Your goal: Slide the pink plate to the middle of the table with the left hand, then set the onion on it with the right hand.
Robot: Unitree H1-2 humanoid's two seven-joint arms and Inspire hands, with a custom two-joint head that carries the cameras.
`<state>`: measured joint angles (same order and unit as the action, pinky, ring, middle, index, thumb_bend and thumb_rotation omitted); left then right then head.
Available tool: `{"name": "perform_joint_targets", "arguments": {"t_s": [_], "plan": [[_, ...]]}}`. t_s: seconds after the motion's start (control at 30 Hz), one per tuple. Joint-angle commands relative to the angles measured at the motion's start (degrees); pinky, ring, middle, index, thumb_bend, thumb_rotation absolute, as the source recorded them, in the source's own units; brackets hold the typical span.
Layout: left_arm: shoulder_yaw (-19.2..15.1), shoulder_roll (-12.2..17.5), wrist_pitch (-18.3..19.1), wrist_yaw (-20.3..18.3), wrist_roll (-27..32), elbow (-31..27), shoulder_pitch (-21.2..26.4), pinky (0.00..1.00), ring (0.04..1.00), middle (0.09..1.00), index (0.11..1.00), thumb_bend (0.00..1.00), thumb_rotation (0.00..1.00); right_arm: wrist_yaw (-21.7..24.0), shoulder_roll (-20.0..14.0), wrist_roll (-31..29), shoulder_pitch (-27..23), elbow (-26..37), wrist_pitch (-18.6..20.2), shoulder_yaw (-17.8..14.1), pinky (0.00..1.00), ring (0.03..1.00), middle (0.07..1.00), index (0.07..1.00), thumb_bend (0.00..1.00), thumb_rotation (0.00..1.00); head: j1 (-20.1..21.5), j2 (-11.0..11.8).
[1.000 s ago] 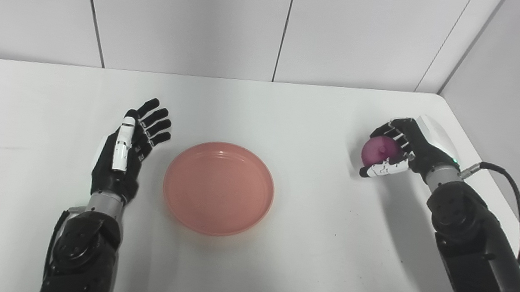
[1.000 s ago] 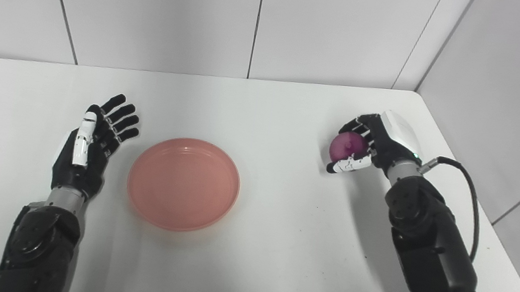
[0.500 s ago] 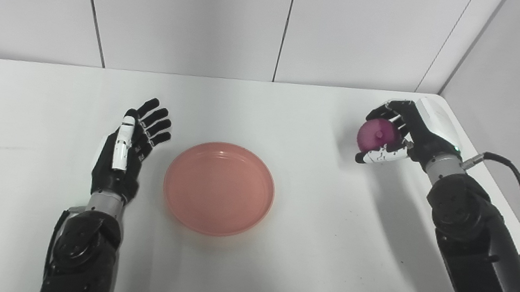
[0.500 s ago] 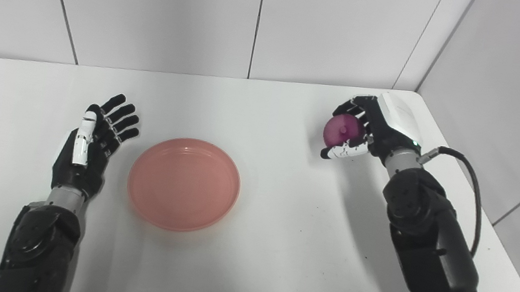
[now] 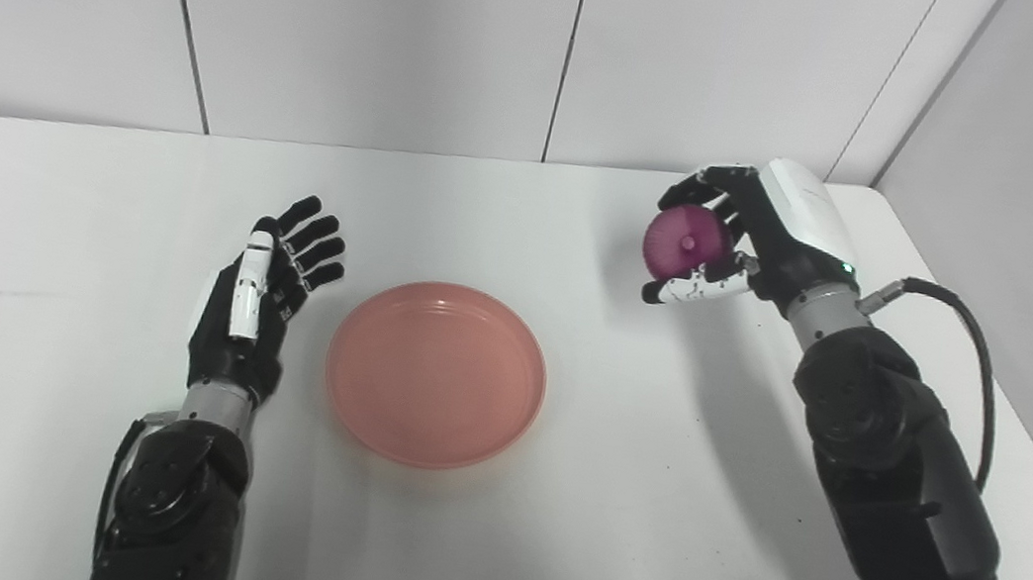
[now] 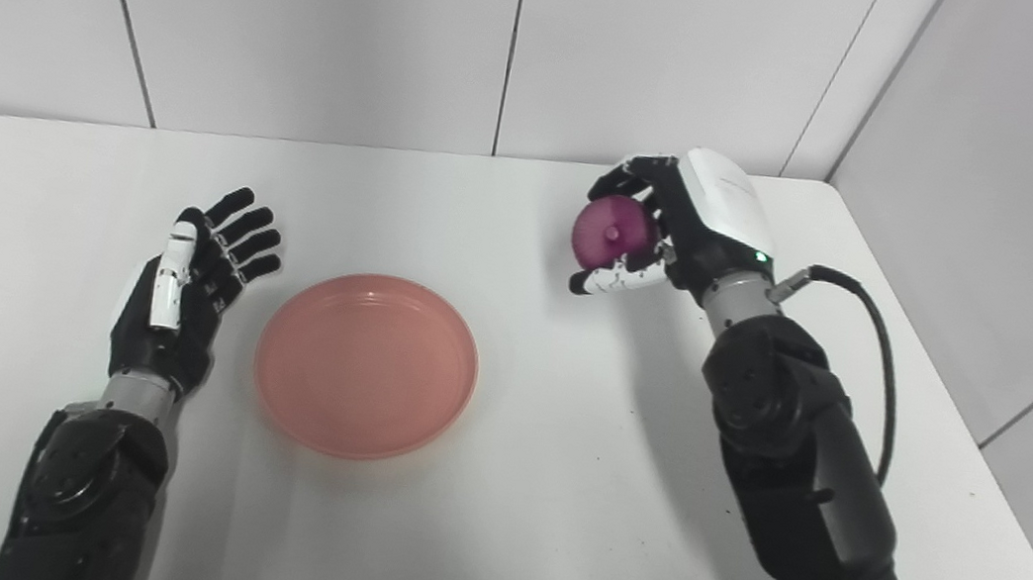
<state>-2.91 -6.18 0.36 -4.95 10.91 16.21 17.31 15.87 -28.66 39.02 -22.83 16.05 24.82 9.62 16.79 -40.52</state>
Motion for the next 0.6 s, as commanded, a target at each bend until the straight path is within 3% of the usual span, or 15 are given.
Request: {"name": "perform_joint_targets", "arguments": {"t_s": [0.0,0.37,0.57], "plan": [[0.35,-0.49,1.77,0.68,-0.26,0.67,-1.37,0.78,0.801,0.807,0.789,0.38,1.00,-0.39,0.26,0.90,-3.07,1.71,-1.17,-0.10,0.42,0.473,0.534,0.486,0.52,0.13,-0.29,-0.02],[1.37,-0.95,2.25,1.38,-1.22,-0.35,-1.61,0.77,0.795,0.800,0.783,0.38,1.00,-0.82,4.09,0.93,-4.78,1.19,-5.04,2.60,0.40,0.458,0.525,0.486,0.52,0.13,-2.86,0.08],[2.20,-1.19,2.50,2.03,-2.33,-0.74,-1.67,0.75,0.795,0.800,0.779,0.38,1.00,0.48,6.18,1.83,-5.65,1.06,-4.84,4.73,0.33,0.405,0.496,0.487,0.52,0.13,-4.84,0.05]]}}
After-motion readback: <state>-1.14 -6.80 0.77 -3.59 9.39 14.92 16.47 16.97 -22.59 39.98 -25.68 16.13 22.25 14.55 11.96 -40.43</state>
